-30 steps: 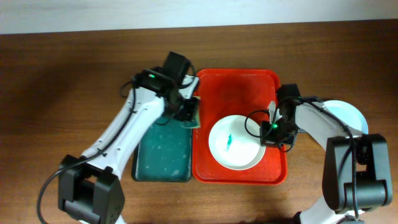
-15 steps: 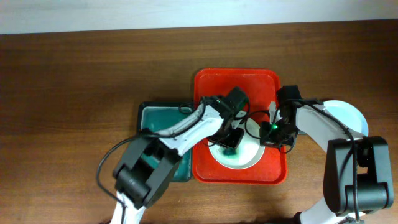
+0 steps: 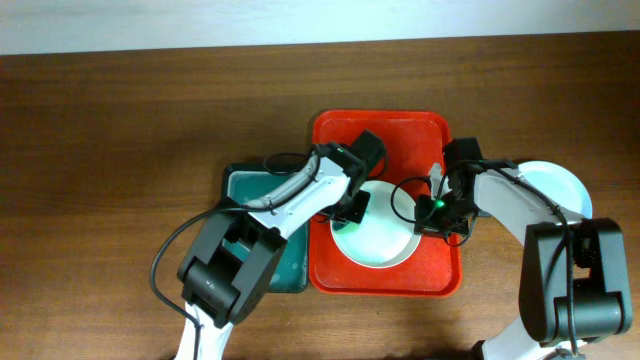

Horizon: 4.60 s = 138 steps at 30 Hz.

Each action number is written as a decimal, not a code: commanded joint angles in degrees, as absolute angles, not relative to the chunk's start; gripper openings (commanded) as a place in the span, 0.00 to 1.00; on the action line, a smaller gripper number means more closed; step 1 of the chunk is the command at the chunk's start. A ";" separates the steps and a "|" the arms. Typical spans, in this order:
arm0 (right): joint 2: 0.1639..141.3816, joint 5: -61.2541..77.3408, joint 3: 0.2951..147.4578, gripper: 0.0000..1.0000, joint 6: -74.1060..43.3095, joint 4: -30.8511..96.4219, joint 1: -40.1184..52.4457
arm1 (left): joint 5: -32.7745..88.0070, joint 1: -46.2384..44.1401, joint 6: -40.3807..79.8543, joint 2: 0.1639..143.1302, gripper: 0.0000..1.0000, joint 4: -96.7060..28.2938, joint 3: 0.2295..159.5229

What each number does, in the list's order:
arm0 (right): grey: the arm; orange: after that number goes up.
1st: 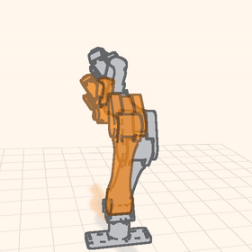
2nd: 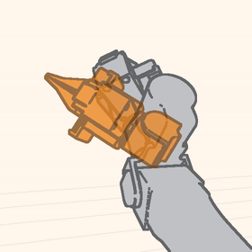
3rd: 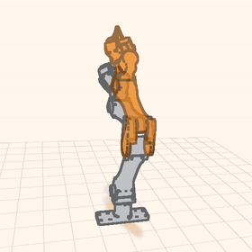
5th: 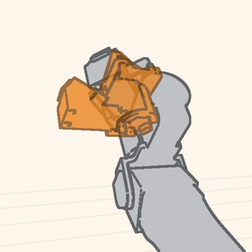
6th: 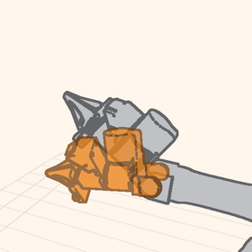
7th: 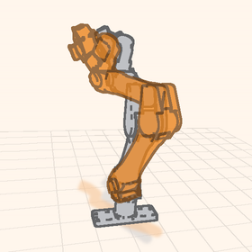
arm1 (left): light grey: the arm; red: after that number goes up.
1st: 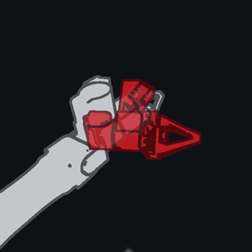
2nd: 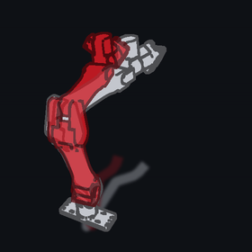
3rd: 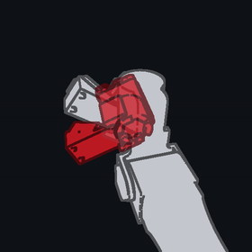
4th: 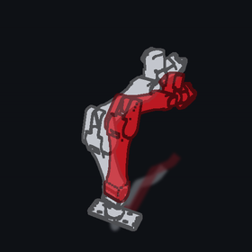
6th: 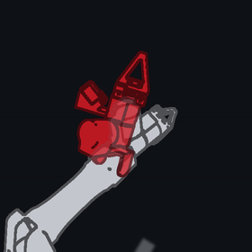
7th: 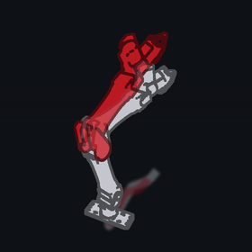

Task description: Clean dirty plates on tray and stack at the side

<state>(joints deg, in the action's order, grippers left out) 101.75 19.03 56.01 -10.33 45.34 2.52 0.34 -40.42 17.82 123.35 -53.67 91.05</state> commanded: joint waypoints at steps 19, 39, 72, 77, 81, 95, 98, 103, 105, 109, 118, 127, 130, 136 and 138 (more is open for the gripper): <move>103.88 13.72 54.13 0.04 -10.50 46.22 2.61 | 3.33 -36.75 19.29 126.65 0.00 -41.30 89.62; 103.88 13.74 54.13 0.04 -10.52 45.80 2.61 | 23.83 -40.45 13.15 126.63 0.00 -53.41 89.62; 103.88 13.72 54.13 0.04 -10.50 46.06 2.61 | 3.33 -31.07 14.48 109.80 0.00 -75.55 108.53; 103.88 13.72 54.13 0.04 -10.48 46.04 2.61 | -7.25 -24.99 14.46 109.43 0.00 -77.73 102.35; 103.88 13.72 54.13 0.04 -10.50 46.26 2.61 | -2.44 -22.65 14.48 109.49 0.00 -68.18 87.99; 103.88 13.54 54.15 0.06 -9.85 43.57 2.61 | 5.72 -20.43 14.50 104.81 0.58 -63.83 84.95; 101.45 18.85 56.51 0.04 -3.79 48.60 2.59 | 6.44 -16.93 14.48 98.54 0.66 -67.75 88.47; 91.46 18.96 62.11 0.04 -4.58 58.02 2.61 | 6.42 -9.72 14.48 89.06 1.00 -69.36 88.99; 87.92 20.71 64.60 0.04 -5.61 61.71 2.63 | 6.42 -6.90 14.48 86.19 1.00 -69.73 88.99; 84.20 23.81 67.90 0.04 -8.03 64.05 5.04 | 6.22 -3.92 14.48 83.90 0.99 -70.94 88.99; 85.41 15.22 67.94 0.04 -27.05 49.28 26.59 | 6.24 -3.90 14.50 83.99 0.99 -71.66 88.97; 87.68 -16.36 69.43 0.04 -25.21 33.74 40.25 | 6.24 -3.90 14.50 83.99 0.99 -71.66 88.97; 87.35 -20.45 72.40 0.04 -19.46 34.09 43.42 | 6.26 -3.90 14.50 83.99 0.99 -71.66 88.97; 87.15 -38.79 74.28 0.04 -14.98 34.54 51.68 | 6.24 -3.90 14.50 83.99 0.99 -71.66 88.97; 87.15 -43.62 74.28 0.04 -14.98 34.50 53.76 | 6.24 -3.90 14.50 83.99 0.99 -71.66 88.97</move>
